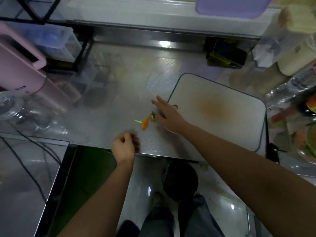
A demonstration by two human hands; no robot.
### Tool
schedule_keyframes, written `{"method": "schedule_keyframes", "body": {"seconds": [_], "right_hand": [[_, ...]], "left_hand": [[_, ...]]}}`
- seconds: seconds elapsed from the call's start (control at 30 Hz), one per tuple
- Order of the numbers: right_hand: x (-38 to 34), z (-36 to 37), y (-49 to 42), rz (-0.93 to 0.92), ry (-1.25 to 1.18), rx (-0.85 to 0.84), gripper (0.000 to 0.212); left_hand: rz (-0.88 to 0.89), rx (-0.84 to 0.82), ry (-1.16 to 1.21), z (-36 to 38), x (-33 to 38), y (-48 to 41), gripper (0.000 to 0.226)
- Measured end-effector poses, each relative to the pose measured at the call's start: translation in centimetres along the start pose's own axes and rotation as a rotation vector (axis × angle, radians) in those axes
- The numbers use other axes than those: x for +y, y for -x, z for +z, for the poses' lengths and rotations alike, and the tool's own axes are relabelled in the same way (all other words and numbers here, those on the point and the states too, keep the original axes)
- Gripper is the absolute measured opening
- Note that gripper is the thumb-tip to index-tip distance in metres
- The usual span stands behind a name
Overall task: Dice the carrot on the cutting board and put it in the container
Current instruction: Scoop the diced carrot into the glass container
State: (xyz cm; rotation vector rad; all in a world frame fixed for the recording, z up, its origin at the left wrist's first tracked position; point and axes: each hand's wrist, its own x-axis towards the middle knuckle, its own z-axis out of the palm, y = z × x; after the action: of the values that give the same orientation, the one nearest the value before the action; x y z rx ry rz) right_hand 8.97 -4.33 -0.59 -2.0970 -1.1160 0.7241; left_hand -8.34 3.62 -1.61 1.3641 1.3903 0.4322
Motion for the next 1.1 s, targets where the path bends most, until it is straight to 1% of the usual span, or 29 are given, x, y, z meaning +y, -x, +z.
{"method": "schedule_keyframes", "body": {"seconds": [0.03,0.07,0.1,0.17,0.23,0.27,0.3,0.37,0.43,0.47,0.53,0.6,0.7,0.8,0.93,1.1], "right_hand": [[-0.4,0.8,-0.8,-0.010,-0.019,-0.039,0.057],[-0.7,1.7,-1.4,-0.023,-0.017,-0.083,0.057],[-0.8,2.4,-1.7,-0.048,0.028,-0.130,0.056],[-0.4,3.5,-1.7,-0.146,0.205,-0.190,0.050],[0.3,3.9,-0.6,-0.266,0.282,-0.180,0.038],[0.8,3.8,0.0,-0.315,0.272,-0.164,0.034],[1.5,3.7,0.6,-0.366,0.247,-0.135,0.032],[2.5,3.4,1.4,-0.439,0.204,-0.085,0.027],[2.4,3.2,1.5,-0.444,0.183,-0.090,0.023],[2.3,3.3,1.3,-0.435,0.185,-0.089,0.026],[2.1,4.0,1.1,-0.446,0.206,-0.082,0.030],[2.3,4.8,1.6,-0.477,0.195,-0.053,0.030],[3.1,4.9,3.5,-0.470,0.163,-0.023,0.022],[4.0,4.5,6.0,-0.470,0.167,0.004,0.024],[4.6,4.1,9.7,-0.445,0.152,0.040,0.020],[5.7,4.0,15.3,-0.363,0.182,0.065,0.029]], "left_hand": [[-0.125,-0.066,0.083,-0.2,-0.2,0.5,0.039],[-0.227,-0.134,0.111,-0.6,-0.4,1.0,0.045],[-0.312,-0.200,0.095,-0.9,-0.6,1.3,0.049],[-0.475,-0.364,0.003,-1.8,-1.4,1.4,0.054],[-0.647,-0.540,-0.074,-2.6,-2.4,1.5,0.052],[-0.703,-0.587,-0.076,-2.7,-2.9,1.6,0.049],[-0.733,-0.596,-0.042,-2.8,-3.5,1.6,0.047],[-0.738,-0.537,0.121,-2.6,-4.1,1.7,0.045],[-0.732,-0.481,0.330,-2.1,-4.2,1.8,0.046],[-0.733,-0.473,0.410,-1.8,-4.1,1.8,0.046],[-0.729,-0.480,0.479,-1.4,-4.0,1.9,0.044],[-0.718,-0.489,0.479,-1.0,-4.2,2.1,0.040],[-0.713,-0.502,0.468,-0.4,-4.5,2.7,0.037],[-0.706,-0.519,0.477,0.5,-4.9,3.1,0.038],[-0.676,-0.528,0.440,1.9,-5.2,3.7,0.038],[-0.588,-0.486,0.367,3.3,-5.5,5.4,0.033]]}}
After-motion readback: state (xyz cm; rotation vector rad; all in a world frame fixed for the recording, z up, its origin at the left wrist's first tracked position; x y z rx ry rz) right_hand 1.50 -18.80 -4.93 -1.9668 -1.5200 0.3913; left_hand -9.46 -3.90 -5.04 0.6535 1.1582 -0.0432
